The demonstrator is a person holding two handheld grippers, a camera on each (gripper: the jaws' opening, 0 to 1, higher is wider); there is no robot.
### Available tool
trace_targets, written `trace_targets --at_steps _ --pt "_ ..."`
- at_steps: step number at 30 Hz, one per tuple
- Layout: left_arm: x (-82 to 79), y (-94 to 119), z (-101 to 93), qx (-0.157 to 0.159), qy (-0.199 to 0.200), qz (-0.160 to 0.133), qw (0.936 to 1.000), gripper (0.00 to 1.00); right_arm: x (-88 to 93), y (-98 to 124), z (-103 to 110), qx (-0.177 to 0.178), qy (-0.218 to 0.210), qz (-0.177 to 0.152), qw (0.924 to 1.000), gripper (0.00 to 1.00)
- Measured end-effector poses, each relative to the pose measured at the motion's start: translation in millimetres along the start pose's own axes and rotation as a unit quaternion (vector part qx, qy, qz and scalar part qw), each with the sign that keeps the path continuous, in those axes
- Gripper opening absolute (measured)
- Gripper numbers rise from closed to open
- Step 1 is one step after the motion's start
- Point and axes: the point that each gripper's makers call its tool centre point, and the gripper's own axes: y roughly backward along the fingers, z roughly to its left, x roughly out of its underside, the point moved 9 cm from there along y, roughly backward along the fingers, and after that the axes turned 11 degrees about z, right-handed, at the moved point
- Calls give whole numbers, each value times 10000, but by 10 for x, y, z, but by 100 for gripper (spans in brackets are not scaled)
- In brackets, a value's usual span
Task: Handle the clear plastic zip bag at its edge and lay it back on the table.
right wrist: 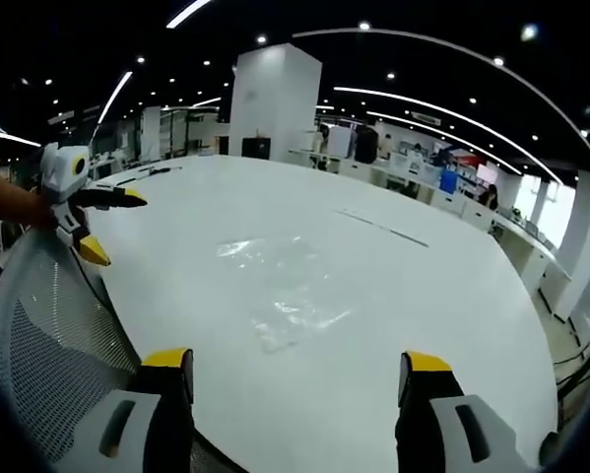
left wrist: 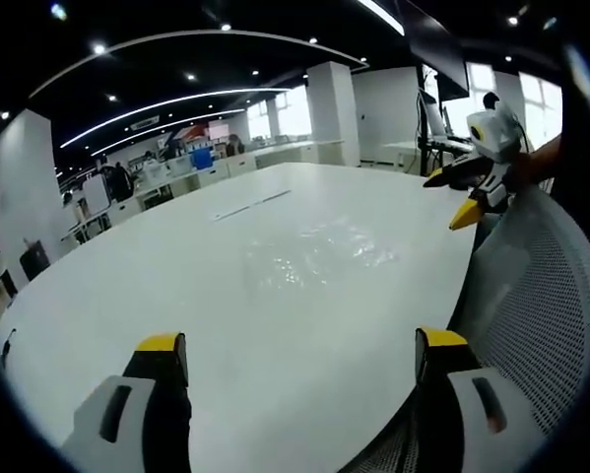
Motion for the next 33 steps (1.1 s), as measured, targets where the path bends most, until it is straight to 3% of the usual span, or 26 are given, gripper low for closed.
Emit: trace_targets --at_steps 4,10,20,33 --pt "14 -37 -65 212 -164 147 9995 96 24 -1 34 75 87 43 9999 86" --pt "14 -41 -77 279 -194 183 9993 96 4 5 20 108 -26 -37 9999 85" --pt "-12 -17 -47 161 -158 77 9997 95 -61 18 -35 125 -113 -133 9998 84" --pt "-14 7 -16 13 -144 34 9999 95 -217 -166 -273 3 -76 -266 9996 80"
